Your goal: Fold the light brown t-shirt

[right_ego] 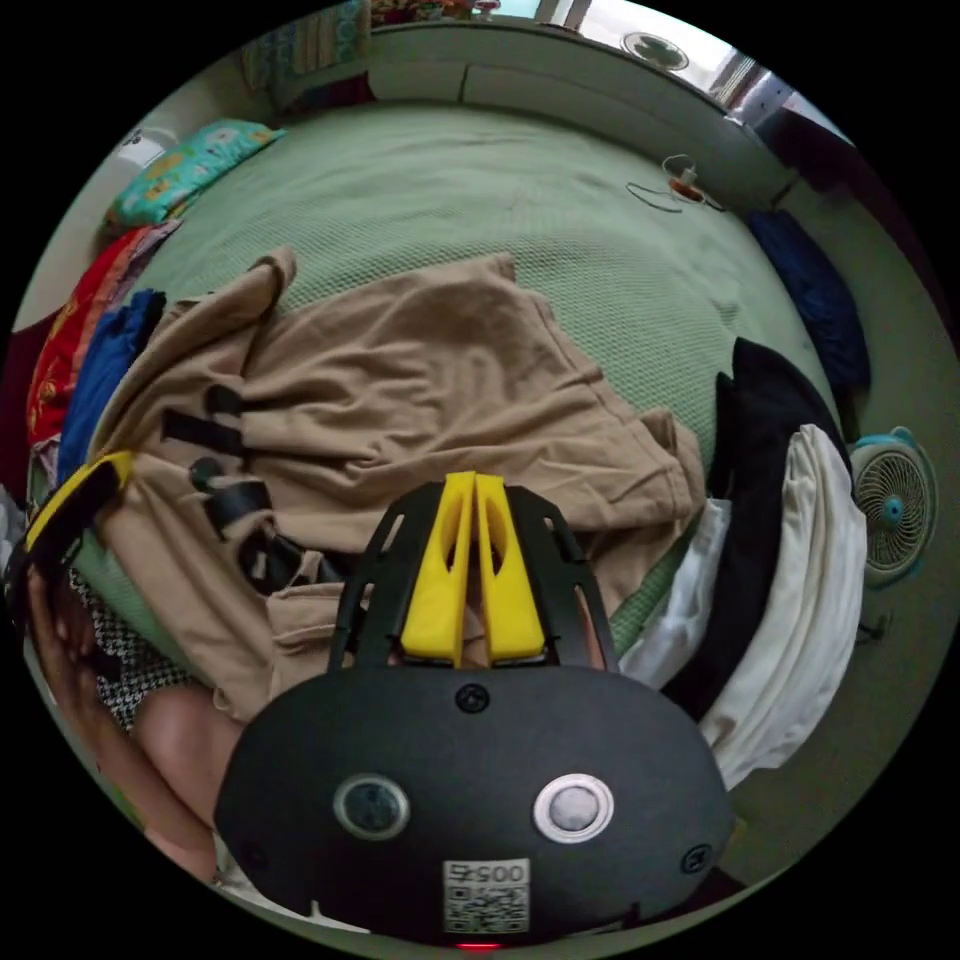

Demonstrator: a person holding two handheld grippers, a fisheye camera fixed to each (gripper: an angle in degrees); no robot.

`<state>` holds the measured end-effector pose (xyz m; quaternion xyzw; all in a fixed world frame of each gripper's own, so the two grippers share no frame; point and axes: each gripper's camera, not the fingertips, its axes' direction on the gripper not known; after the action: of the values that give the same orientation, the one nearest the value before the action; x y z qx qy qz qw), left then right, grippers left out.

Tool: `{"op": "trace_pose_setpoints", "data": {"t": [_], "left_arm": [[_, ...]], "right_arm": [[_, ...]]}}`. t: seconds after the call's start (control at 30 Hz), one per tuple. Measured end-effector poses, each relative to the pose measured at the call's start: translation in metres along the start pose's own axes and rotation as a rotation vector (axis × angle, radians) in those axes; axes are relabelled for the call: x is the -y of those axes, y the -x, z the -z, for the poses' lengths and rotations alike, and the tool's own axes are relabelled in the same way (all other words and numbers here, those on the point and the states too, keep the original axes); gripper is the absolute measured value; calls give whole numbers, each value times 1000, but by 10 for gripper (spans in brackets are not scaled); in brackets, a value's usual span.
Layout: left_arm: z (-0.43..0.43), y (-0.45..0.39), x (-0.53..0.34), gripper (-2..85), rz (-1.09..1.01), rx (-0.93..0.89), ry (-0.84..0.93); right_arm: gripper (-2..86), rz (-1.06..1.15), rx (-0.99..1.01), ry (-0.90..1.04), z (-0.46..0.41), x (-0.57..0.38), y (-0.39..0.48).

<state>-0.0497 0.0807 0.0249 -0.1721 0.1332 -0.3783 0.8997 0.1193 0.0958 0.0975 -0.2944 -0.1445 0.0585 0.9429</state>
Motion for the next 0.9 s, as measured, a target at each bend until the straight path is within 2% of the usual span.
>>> {"op": "trace_pose_setpoints", "data": {"t": [0.07,0.13,0.23,0.3,0.4,0.53,0.63,0.8,0.9], "left_arm": [[20,14,-10,19,30,-99,-37],[32,18,-17,22,-15,-191,-3],[50,20,-32,34,-56,-95,43],[68,29,-52,43,-78,-51,50],[81,34,-80,71,-153,-153,111],[91,31,-112,92,-203,-205,171],[94,26,-133,106,-207,-241,208],[91,-2,-156,139,-220,-351,297],[89,-23,-167,136,-216,-295,314]], "right_arm": [[-4,33,88,-36,10,-5,12],[17,143,306,-166,40,-17,34],[69,397,427,-312,89,-34,78],[93,560,436,-352,115,-41,111],[119,858,356,-384,142,-51,172],[103,1194,131,-243,132,-55,258],[89,1293,51,-165,115,-54,306],[53,1281,-88,-19,74,-51,353],[0,1196,-6,-24,86,-49,354]]}}
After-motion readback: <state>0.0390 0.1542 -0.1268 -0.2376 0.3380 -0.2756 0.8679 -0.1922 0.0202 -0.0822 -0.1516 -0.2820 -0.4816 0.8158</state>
